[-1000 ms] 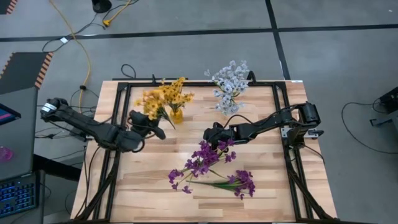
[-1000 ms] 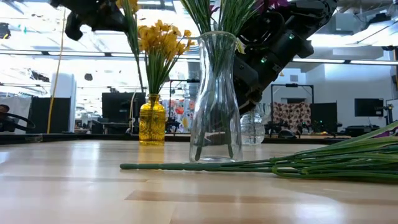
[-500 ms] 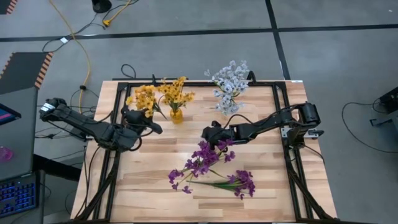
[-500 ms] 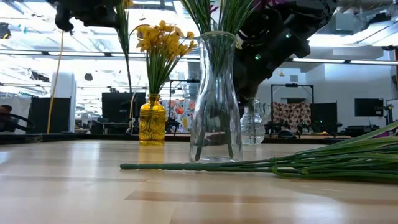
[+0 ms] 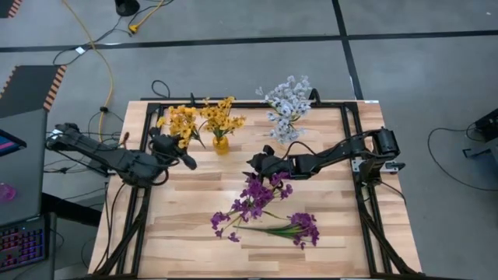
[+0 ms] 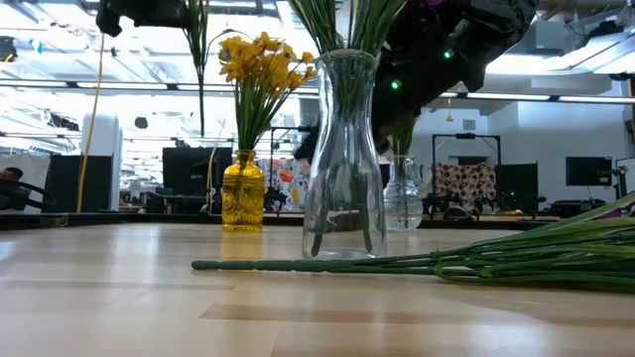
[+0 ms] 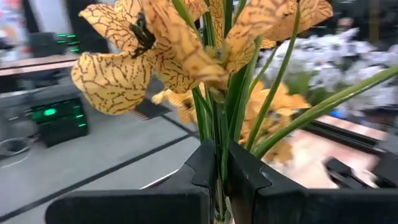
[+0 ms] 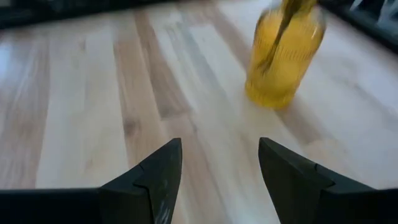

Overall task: Sort flowers into vase by color
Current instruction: Put the yellow flowers into the yellow vase

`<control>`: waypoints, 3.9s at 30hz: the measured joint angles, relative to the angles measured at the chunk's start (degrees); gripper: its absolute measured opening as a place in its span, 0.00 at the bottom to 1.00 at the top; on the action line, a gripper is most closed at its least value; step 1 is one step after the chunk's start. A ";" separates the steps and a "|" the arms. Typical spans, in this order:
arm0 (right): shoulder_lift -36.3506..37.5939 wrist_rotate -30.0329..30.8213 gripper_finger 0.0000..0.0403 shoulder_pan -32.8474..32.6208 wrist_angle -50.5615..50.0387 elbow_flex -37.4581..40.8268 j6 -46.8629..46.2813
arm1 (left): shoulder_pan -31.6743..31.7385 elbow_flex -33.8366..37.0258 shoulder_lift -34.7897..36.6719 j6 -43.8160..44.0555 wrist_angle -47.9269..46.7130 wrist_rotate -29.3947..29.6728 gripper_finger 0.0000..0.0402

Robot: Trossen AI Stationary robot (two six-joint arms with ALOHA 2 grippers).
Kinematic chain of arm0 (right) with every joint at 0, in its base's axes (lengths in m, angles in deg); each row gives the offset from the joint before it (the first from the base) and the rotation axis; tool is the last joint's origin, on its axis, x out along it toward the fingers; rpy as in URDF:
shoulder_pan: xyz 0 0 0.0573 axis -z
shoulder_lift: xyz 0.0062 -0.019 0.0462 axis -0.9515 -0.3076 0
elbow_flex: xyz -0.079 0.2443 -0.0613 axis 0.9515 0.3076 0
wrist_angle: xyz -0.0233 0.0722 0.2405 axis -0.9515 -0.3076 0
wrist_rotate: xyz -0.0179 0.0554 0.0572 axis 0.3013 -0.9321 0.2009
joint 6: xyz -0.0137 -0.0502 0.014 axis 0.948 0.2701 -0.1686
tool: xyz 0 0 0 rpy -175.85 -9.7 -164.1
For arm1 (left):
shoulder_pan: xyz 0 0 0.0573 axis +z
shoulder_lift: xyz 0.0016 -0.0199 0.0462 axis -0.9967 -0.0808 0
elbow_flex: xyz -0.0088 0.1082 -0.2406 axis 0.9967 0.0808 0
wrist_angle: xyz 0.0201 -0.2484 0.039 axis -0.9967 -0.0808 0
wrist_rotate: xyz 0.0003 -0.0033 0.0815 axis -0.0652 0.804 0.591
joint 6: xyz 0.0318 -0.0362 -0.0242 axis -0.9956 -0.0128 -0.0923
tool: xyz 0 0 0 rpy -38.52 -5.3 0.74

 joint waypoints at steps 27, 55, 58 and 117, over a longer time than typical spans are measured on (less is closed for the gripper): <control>-14.83 8.23 0.59 3.52 36.44 -1.70 9.15 | 0.02 -0.01 8.71 -9.18 -1.49 -8.83 0.03; -20.72 6.19 0.59 9.01 34.16 -11.63 11.67 | 0.02 -0.01 8.45 -7.98 -2.99 -9.95 0.03; -20.72 6.12 0.59 9.07 33.96 -11.63 11.66 | 0.02 -0.01 8.45 -7.96 -2.99 -9.97 0.03; -27.34 3.43 0.55 10.51 32.80 -20.90 12.13 | 0.01 -0.01 8.25 -4.90 -2.96 -11.57 0.03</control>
